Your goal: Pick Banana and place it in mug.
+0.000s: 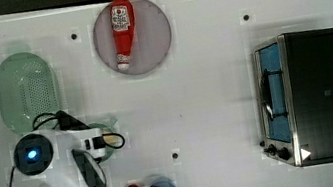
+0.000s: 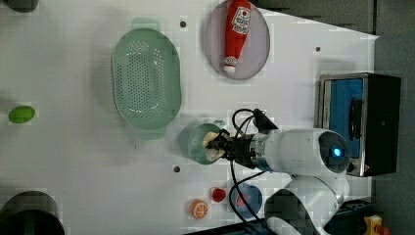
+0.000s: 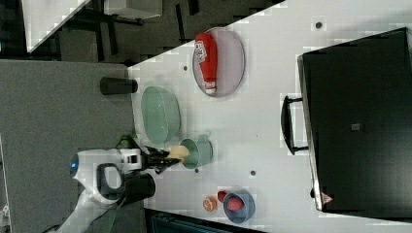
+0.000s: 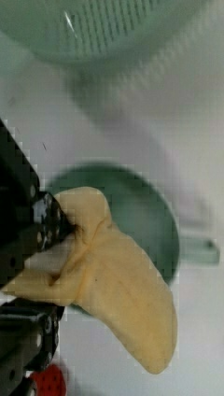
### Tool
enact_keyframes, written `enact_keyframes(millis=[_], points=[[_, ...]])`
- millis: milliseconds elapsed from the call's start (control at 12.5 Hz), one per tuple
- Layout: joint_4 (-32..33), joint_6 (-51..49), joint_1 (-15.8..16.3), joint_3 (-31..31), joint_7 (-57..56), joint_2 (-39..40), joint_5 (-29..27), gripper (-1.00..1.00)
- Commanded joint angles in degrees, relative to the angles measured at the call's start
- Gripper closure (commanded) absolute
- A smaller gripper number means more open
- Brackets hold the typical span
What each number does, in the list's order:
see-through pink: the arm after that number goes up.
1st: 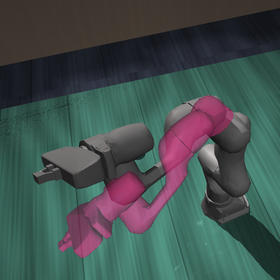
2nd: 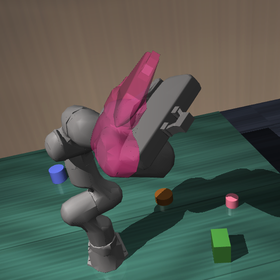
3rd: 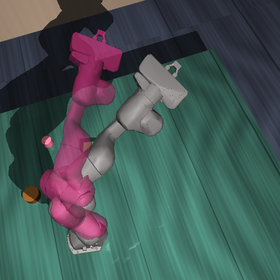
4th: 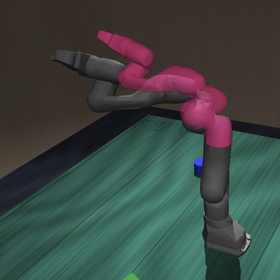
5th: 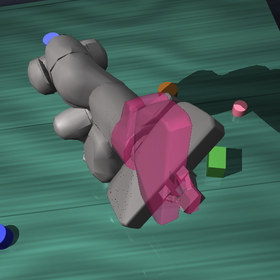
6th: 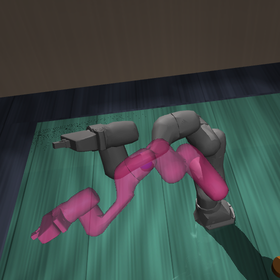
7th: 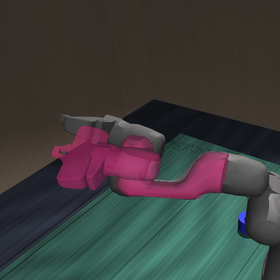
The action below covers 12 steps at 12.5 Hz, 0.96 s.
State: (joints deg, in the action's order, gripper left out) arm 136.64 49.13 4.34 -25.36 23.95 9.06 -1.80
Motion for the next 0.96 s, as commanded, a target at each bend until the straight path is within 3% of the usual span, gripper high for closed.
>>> enact_keyframes(millis=[80, 320, 640, 960], points=[[-1.1, 1.2, -0.5, 2.0, 2.7, -1.6, 0.2, -0.29], [-1.1, 1.7, -0.5, 2.0, 2.7, -1.7, 0.2, -1.0], [-2.3, -0.5, -0.9, 4.1, 2.6, -5.1, 0.0, -1.0], [-8.1, -17.0, -1.6, 10.5, -3.1, -14.6, 0.0, -1.0]])
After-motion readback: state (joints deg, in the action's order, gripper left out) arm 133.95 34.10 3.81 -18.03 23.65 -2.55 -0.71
